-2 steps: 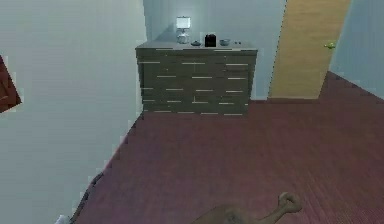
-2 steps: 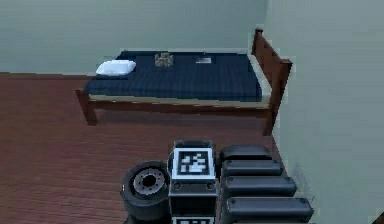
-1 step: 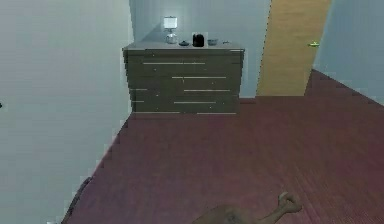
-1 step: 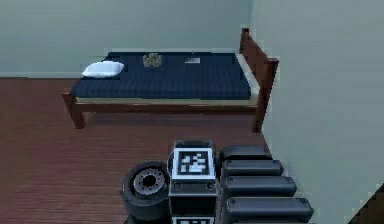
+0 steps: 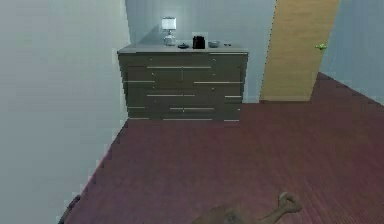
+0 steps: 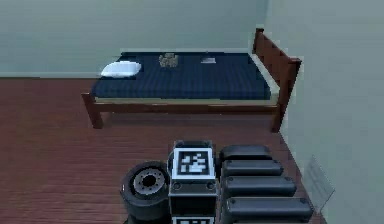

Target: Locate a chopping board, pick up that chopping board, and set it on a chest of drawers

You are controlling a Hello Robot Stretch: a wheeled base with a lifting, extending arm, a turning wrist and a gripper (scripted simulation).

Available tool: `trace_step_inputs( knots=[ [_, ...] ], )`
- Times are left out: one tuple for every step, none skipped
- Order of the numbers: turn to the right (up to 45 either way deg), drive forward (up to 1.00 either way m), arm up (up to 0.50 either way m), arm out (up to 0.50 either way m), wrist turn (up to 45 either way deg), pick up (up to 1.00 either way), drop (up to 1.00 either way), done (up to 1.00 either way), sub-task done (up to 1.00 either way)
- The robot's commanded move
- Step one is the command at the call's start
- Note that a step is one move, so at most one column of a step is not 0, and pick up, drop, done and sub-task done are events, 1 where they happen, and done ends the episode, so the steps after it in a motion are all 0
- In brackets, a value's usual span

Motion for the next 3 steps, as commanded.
trace_step_inputs(
  knots=[
    [-3.0,0.0,0.0,0.0,0.0,0.0,0.0,0.0,0.0],
    [45.0,0.0,0.0,0.0,0.0,0.0,0.0,0.0,0.0],
    [45.0,0.0,0.0,0.0,0.0,0.0,0.0,0.0,0.0]
  ],
)
